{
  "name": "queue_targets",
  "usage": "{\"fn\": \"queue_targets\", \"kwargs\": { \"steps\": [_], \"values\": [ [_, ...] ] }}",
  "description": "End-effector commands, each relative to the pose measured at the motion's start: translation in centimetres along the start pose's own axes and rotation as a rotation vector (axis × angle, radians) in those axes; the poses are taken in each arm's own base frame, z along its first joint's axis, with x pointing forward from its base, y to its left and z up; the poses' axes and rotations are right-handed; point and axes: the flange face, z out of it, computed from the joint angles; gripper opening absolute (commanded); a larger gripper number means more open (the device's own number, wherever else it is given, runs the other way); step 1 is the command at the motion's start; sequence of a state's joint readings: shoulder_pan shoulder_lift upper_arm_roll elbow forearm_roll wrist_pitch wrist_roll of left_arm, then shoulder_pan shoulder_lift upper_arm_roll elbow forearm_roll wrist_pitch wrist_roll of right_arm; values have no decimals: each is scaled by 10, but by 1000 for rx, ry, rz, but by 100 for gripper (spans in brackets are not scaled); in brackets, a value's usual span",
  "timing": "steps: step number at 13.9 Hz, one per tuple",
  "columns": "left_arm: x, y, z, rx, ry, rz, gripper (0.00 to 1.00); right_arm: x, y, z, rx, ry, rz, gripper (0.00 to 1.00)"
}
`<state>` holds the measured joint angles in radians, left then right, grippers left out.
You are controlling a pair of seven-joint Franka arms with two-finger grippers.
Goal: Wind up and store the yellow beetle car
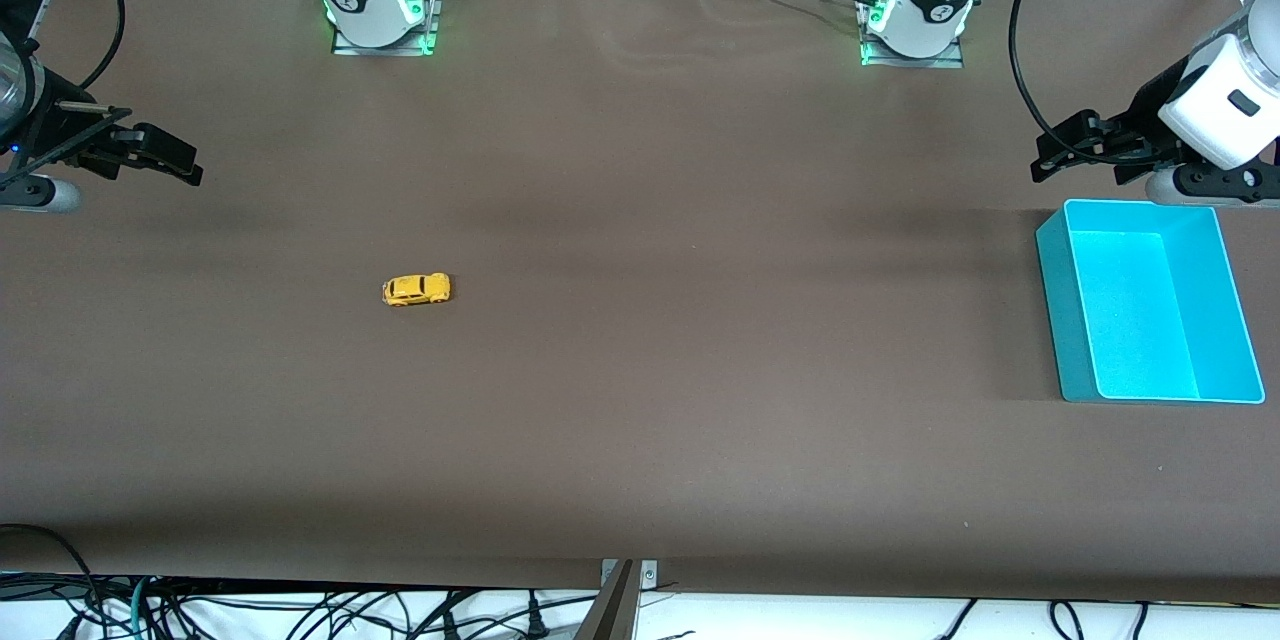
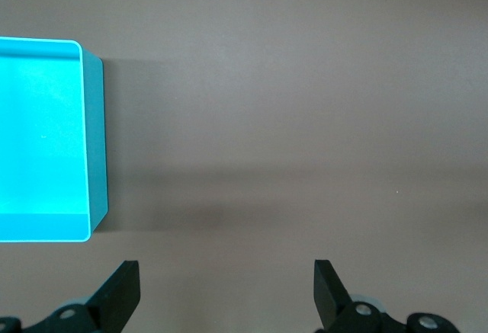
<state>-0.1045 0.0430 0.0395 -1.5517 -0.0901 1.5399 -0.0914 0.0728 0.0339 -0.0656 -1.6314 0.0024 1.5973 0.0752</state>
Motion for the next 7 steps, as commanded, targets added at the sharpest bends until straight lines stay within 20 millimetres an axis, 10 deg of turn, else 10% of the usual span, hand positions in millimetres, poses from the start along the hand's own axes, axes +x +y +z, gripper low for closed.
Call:
{"fn": "queue_targets", "kwargs": {
  "steps": [1,7],
  "values": [
    [-5,-1,-1,5,12,-9,100,3,-2,-2,-2,-5,-5,100],
    [-5,-1,-1,5,12,-9,100,1,-2,0,-7,-30,-5,100]
  ]
}}
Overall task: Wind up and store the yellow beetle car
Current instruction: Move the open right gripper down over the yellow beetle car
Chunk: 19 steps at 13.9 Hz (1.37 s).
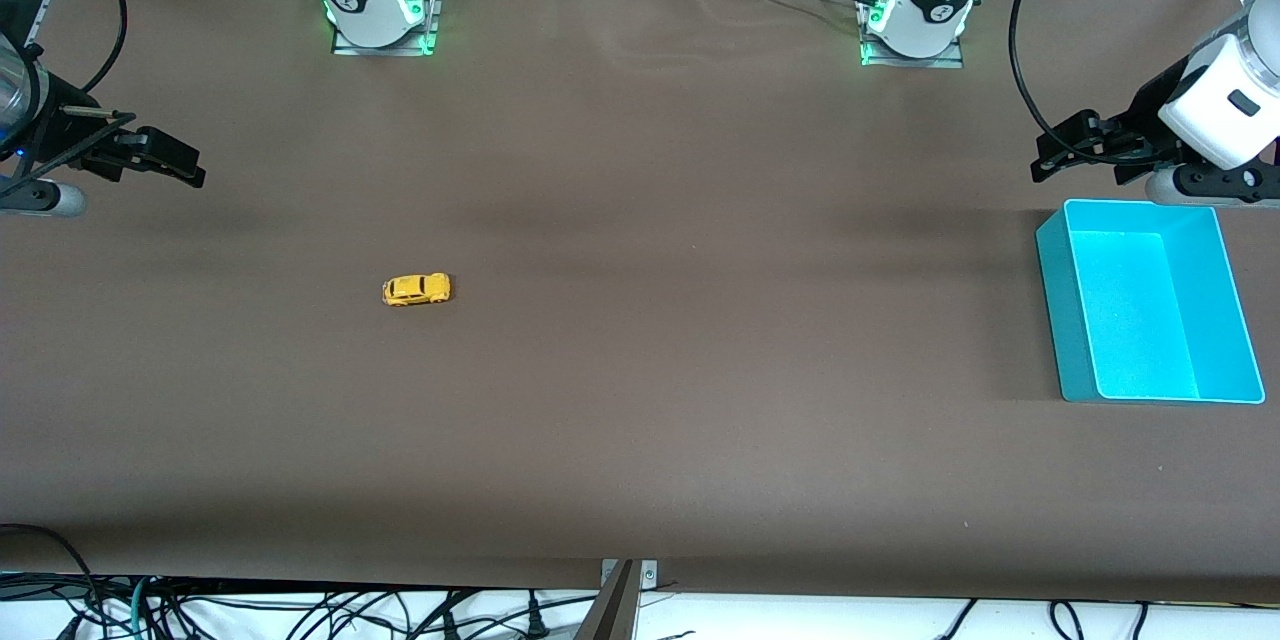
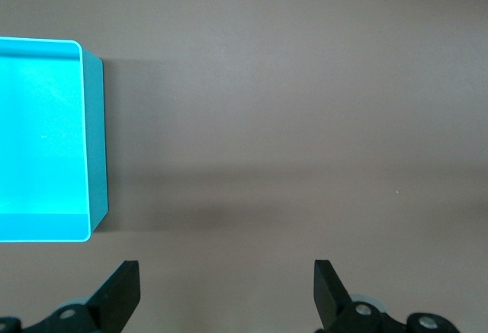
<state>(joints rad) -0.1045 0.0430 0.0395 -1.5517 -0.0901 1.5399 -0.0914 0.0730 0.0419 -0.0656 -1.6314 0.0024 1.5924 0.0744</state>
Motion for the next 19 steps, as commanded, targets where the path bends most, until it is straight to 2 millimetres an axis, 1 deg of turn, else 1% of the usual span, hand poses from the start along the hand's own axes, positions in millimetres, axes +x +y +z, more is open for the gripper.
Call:
{"fn": "queue_targets", "kwargs": {
  "steps": [1,3,6,8,9,10,11,12,13,15,16,19],
  "values": [
    [-5,-1,-1,5,12,-9,100,-1,-1,-4,-9,-15,-1,100],
    [-5,-1,-1,5,12,-9,100,2,3,0,0,-23,16,100],
    [-5,-3,-1,5,13,-12,100,2,6,1,-9,-29,8,100],
    [-5,-3,-2,5,14,-12,100,2,6,4,-12,-41,5,100],
    [-5,-3,-2,5,14,-12,100,2,0,5,-13,-46,-7,100],
    [-5,-3,-2,5,14,-12,100,3,-6,11,-16,-58,-36,100],
    [-5,-3,-2,3,14,-12,100,5,-23,20,-21,-73,-119,100],
    [-5,-3,-2,5,14,-12,100,7,-35,25,-24,-81,-201,100],
    [-5,-3,-2,3,14,-12,100,10,-38,34,-25,-100,-233,100],
    [-4,-3,-1,4,12,-13,100,14,-60,51,-27,-126,-361,100],
    [-5,-2,-2,2,14,-12,100,14,-71,61,-28,-142,-447,100],
    [-4,-2,-1,2,12,-13,100,21,-83,102,-15,-165,-671,100]
  ]
}}
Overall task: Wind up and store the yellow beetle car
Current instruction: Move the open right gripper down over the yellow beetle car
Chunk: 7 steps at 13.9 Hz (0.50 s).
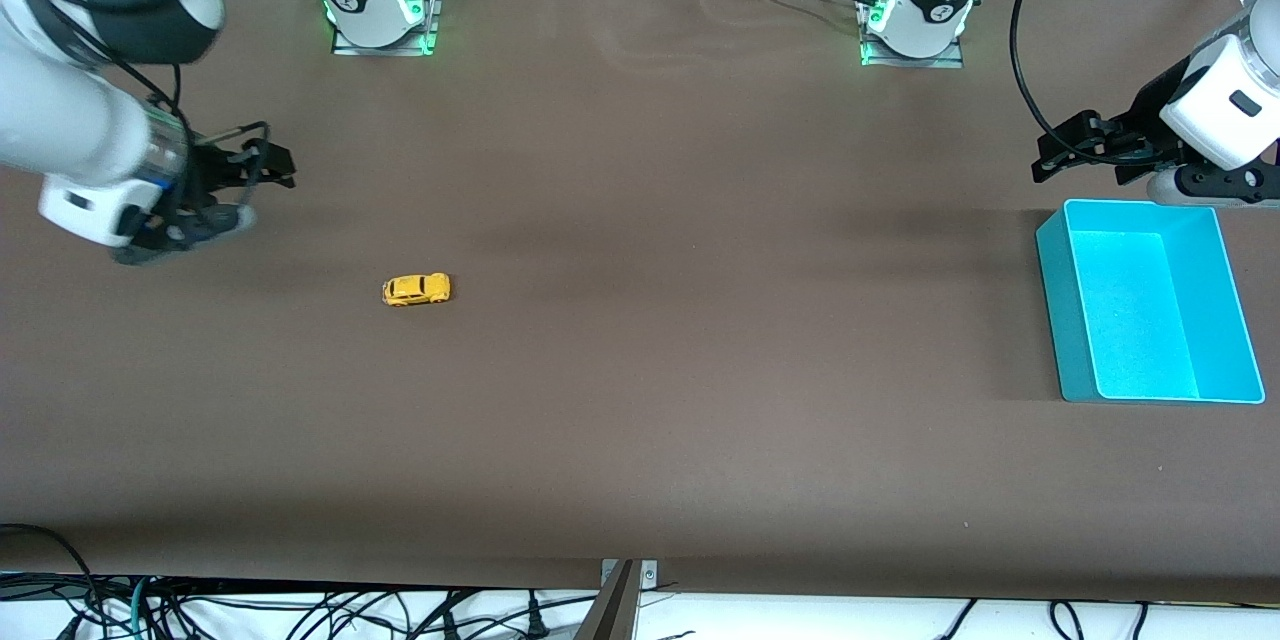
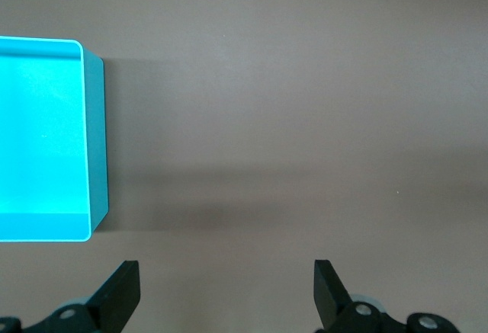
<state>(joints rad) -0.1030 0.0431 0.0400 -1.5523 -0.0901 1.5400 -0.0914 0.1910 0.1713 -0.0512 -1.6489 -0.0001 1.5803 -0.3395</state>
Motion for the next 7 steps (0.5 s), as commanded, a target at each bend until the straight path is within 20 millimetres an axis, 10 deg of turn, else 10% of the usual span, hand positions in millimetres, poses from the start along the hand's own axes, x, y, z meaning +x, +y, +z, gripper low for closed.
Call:
{"fn": "queue_targets", "kwargs": {
  "steps": [1,7],
  "values": [
    [-5,-1,-1,2,13,-10,100,12,1,34,-26,14,-215,100],
    [-4,-2,-1,0,13,-12,100,43,-13,131,-133,124,-744,100]
  ]
}}
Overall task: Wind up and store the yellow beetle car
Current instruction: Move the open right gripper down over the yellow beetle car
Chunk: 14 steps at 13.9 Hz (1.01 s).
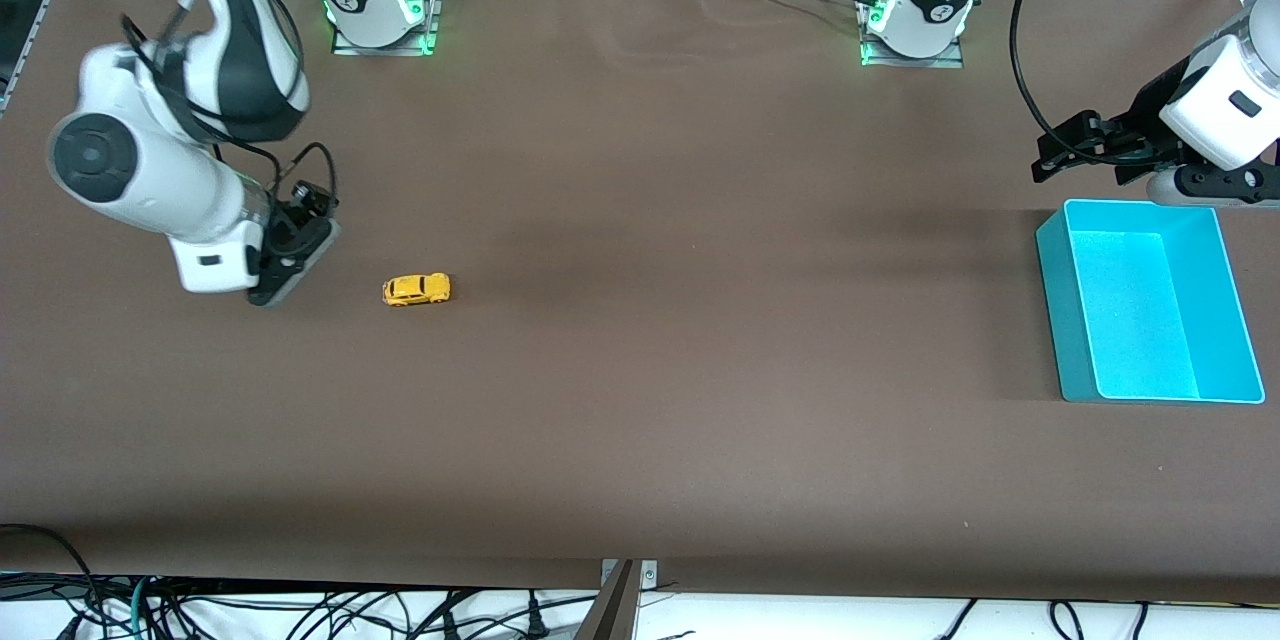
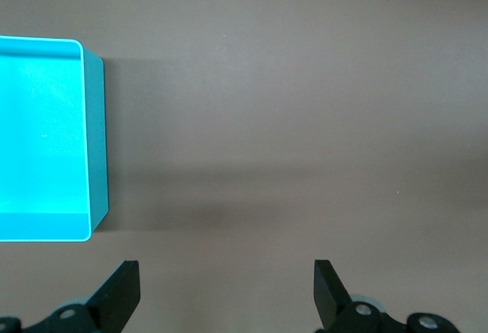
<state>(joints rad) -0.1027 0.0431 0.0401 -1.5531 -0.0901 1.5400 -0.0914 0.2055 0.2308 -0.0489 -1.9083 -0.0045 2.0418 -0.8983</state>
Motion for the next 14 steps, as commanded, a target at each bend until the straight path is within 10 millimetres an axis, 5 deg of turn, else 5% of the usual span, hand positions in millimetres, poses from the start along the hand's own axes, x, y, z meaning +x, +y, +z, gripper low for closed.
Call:
{"fn": "queue_targets", "kwargs": {
  "steps": [1,5,9,14],
  "values": [
    [-4,-2,-1,2,14,-10,100,23,-20,32,-32,1,-285,100],
    [-4,-2,-1,0,14,-11,100,49,-18,88,-72,2,-582,100],
    [-4,-2,-2,0,15,-11,100,38,-44,145,-157,45,-674,100],
    [-4,-2,-2,0,15,-13,100,46,-51,165,-179,54,-700,100]
  ]
}}
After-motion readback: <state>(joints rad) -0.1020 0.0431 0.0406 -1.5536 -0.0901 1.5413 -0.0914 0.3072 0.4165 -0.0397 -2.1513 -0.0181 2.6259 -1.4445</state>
